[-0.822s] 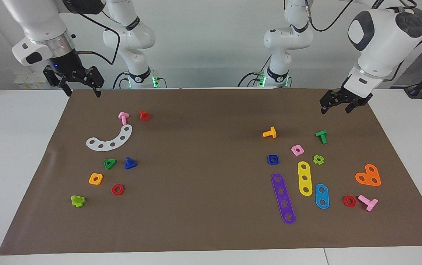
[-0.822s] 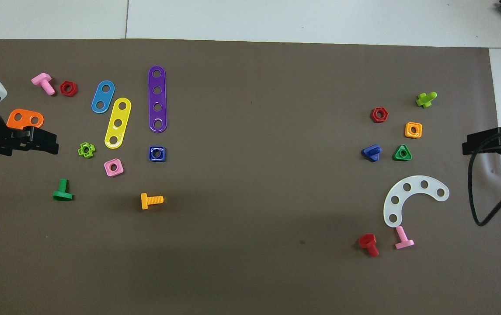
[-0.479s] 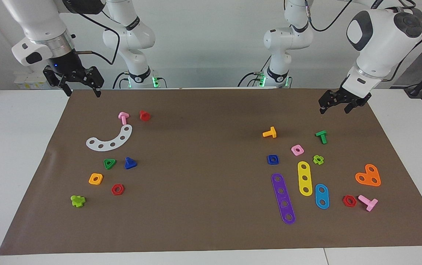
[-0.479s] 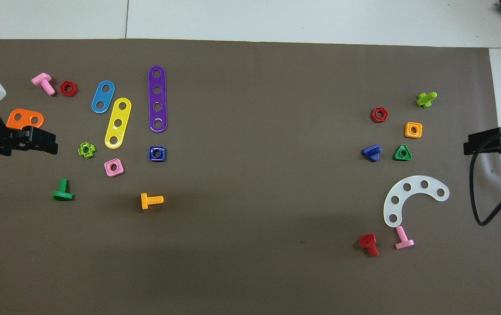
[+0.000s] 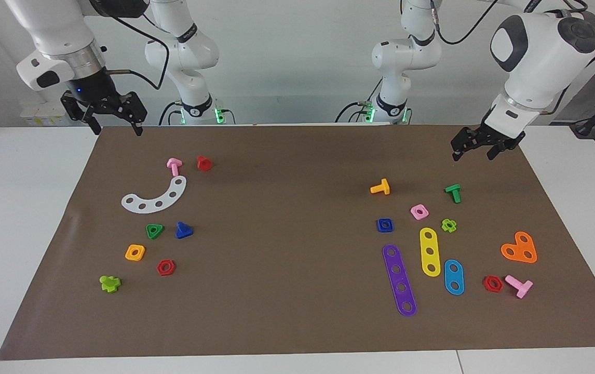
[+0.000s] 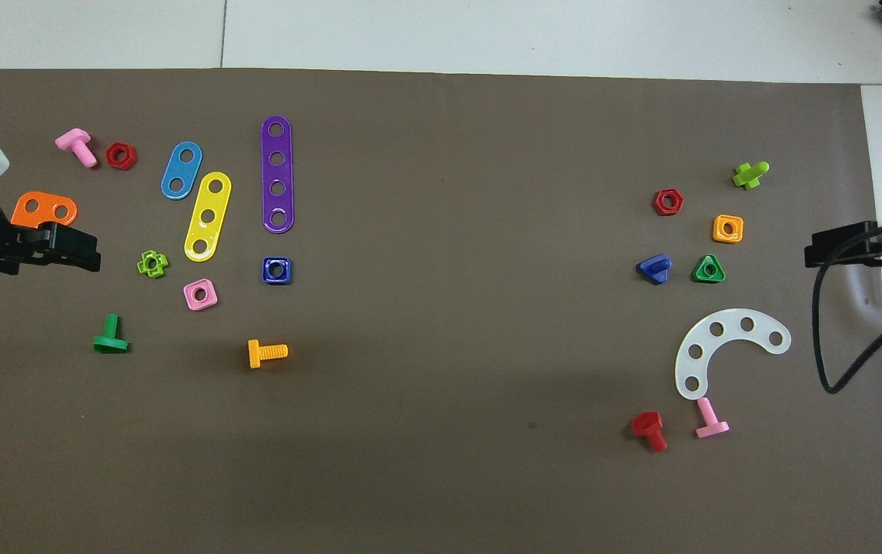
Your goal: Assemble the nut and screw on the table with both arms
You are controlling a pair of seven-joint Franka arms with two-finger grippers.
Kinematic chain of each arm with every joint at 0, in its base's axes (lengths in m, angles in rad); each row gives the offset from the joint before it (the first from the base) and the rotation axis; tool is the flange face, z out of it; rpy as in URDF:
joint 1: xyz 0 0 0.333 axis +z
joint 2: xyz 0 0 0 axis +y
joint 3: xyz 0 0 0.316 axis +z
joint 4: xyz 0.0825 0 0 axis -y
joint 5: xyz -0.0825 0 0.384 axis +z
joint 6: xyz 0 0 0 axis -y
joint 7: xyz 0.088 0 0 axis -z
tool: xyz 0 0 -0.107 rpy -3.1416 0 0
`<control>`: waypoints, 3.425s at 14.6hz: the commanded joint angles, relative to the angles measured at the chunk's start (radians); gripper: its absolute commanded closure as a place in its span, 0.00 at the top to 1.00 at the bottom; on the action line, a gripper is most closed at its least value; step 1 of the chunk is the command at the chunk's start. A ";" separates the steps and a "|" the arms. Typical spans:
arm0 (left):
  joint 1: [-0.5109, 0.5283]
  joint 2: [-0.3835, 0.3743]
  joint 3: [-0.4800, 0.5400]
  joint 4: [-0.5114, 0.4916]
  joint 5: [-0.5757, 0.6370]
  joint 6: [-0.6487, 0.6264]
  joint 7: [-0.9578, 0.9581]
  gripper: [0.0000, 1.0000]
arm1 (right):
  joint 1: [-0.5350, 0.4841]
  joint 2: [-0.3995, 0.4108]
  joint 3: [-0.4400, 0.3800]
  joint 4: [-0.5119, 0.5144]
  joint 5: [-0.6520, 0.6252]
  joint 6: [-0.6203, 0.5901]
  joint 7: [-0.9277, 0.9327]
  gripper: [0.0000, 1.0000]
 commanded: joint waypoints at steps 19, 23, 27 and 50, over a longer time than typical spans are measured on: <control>-0.020 -0.033 -0.013 -0.033 0.000 0.051 0.109 1.00 | 0.050 0.291 0.012 -0.427 0.093 0.744 -0.208 0.77; -0.016 -0.036 -0.013 -0.045 0.000 0.059 0.106 1.00 | 0.051 0.311 0.010 -0.429 0.094 0.777 -0.214 0.66; -0.016 -0.047 -0.013 -0.066 0.000 0.065 0.112 1.00 | 0.051 0.323 0.010 -0.429 0.094 0.770 -0.229 0.51; -0.130 0.021 -0.013 -0.117 0.000 0.218 -0.015 0.95 | 0.379 0.268 0.023 -0.085 -0.033 0.485 0.411 0.00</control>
